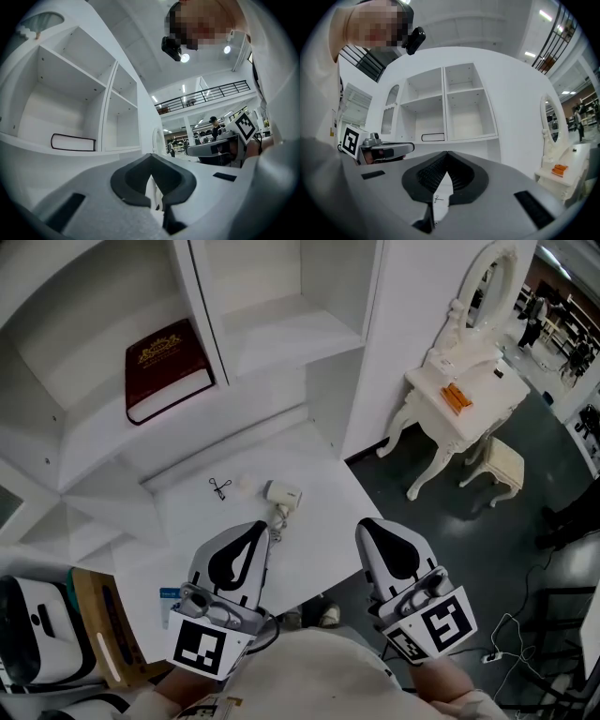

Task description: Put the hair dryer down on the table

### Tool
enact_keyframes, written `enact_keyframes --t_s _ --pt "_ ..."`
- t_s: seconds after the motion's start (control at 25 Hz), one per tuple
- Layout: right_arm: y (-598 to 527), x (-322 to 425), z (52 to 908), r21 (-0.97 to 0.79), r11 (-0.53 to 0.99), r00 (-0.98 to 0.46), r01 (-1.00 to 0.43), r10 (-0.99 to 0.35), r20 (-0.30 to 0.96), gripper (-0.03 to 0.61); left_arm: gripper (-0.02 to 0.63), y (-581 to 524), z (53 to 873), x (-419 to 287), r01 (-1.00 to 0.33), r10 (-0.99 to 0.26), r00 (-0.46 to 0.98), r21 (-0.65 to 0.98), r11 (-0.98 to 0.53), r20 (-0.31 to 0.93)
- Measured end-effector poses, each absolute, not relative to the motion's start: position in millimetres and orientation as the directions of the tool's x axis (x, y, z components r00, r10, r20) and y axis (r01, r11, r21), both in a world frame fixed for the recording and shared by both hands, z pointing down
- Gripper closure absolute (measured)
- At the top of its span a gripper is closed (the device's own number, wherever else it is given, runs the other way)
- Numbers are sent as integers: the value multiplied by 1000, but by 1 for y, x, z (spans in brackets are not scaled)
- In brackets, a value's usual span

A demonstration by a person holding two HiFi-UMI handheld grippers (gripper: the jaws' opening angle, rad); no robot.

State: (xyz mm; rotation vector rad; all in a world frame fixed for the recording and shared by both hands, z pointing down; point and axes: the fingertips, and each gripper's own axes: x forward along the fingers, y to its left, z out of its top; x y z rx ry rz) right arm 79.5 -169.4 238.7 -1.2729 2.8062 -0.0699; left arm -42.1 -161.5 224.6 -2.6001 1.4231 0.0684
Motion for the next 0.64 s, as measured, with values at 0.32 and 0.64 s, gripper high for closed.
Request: enact_keyframes --t_s 0.32,0.64 --pt "-168 79 236 -65 653 -653 -754 -757 -37 558 601 -160 234 -42 -835 -834 549 -81 -544 -53" --pt "-171 83 235 -60 643 -642 -763 -766 -36 558 601 -165 227 -44 -831 -824 556 -102 -547 -113"
